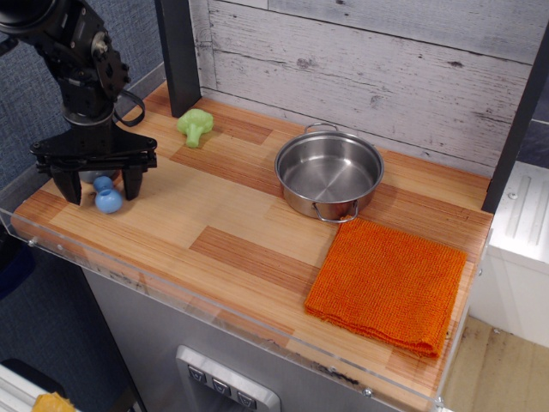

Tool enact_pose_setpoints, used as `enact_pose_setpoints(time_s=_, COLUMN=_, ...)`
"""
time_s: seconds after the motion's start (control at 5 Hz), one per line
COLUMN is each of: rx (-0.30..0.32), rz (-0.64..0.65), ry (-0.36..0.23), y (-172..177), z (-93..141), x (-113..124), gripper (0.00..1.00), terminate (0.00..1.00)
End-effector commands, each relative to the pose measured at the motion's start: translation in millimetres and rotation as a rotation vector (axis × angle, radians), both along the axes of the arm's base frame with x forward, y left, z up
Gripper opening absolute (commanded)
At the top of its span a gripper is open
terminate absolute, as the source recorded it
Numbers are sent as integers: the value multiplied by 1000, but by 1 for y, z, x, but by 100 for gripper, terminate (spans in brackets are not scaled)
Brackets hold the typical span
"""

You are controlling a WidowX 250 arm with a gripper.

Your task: Move spoon to the left front corner of shelf.

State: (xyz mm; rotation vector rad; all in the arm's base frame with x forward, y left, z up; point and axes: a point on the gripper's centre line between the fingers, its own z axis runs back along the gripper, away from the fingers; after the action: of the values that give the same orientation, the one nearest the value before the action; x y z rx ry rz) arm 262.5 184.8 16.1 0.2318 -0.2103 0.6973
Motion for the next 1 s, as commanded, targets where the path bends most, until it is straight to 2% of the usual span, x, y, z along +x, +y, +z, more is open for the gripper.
enact_pose_setpoints(time_s=0.0, rx=-14, rz=-36, ry=-59, y=0, z=21, x=4, gripper=100, terminate=0)
enact_pose_setpoints(time_s=0.2, rx=-47, rz=-133, ry=-121, y=2, z=52, x=11, gripper=100, terminate=0)
enact_pose_setpoints(time_s=0.4, rx=6, rz=-213, ry=-181, y=-2, z=88, x=15, gripper=100, terminate=0)
enact_pose_setpoints(time_s=0.8, rx=13, rz=-236, ry=-259, y=-17, z=136, x=5, gripper=100, terminate=0)
